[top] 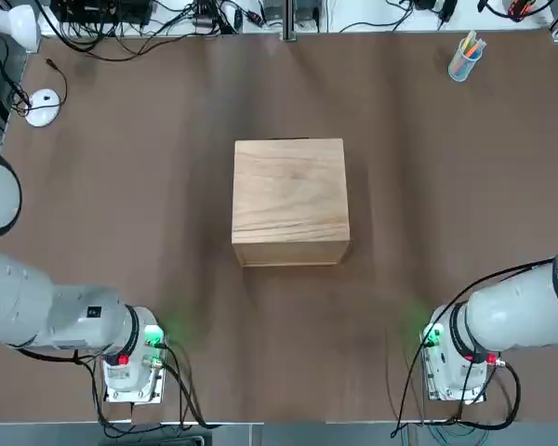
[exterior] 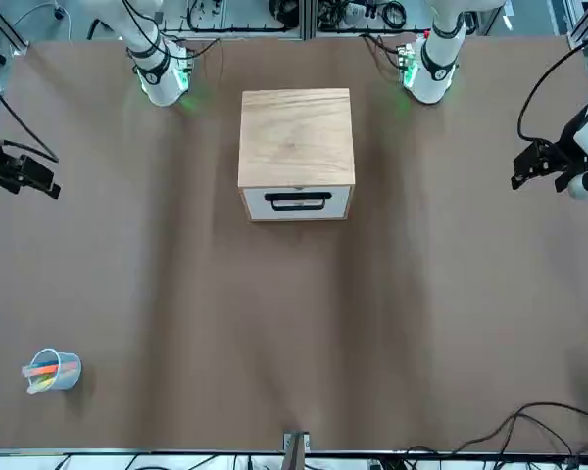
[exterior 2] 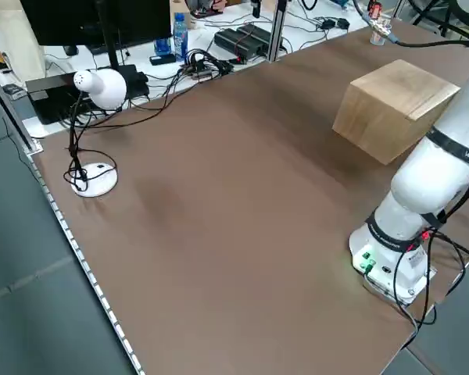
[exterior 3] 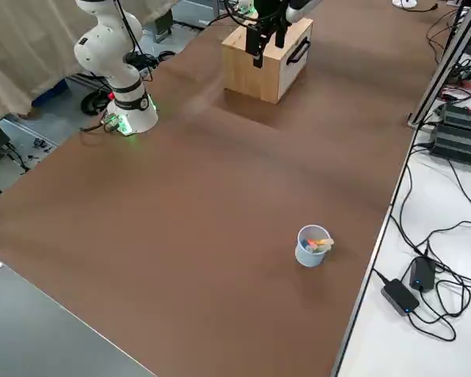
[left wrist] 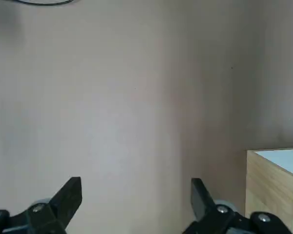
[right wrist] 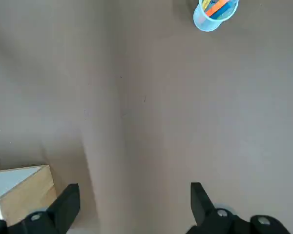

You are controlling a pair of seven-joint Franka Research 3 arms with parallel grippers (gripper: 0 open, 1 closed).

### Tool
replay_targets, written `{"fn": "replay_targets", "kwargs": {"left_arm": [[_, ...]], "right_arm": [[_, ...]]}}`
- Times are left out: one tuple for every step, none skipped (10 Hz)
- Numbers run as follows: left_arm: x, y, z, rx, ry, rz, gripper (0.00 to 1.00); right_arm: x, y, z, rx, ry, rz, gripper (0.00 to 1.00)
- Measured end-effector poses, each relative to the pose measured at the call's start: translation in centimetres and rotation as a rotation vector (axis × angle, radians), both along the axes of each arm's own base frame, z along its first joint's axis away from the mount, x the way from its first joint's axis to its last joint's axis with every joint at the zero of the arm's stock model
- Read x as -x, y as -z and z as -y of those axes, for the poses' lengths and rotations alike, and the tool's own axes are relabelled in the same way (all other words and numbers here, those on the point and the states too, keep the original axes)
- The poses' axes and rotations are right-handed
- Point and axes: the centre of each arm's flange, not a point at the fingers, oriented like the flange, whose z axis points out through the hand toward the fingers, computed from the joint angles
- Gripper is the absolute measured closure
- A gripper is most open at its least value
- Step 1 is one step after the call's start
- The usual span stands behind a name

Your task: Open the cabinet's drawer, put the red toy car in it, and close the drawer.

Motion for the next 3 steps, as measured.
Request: {"fn": "replay_targets", "kwargs": {"left_arm": [[0.0, 0.0, 0.0, 0.0, 0.0, 0.0, 0.01], [0.0, 0.0, 0.0, 0.0, 0.0, 0.0, 0.01], [0.0, 0.0, 0.0, 0.0, 0.0, 0.0, 0.01]], "right_arm": [[0.0, -0.05, 0.11, 0.0, 0.002, 0.001, 0.0], [0.0, -0.08, 0.2, 0.0, 0.004, 0.002, 0.0], [0.01, -0.08, 0.23, 0.0, 0.004, 0.002, 0.0]]}}
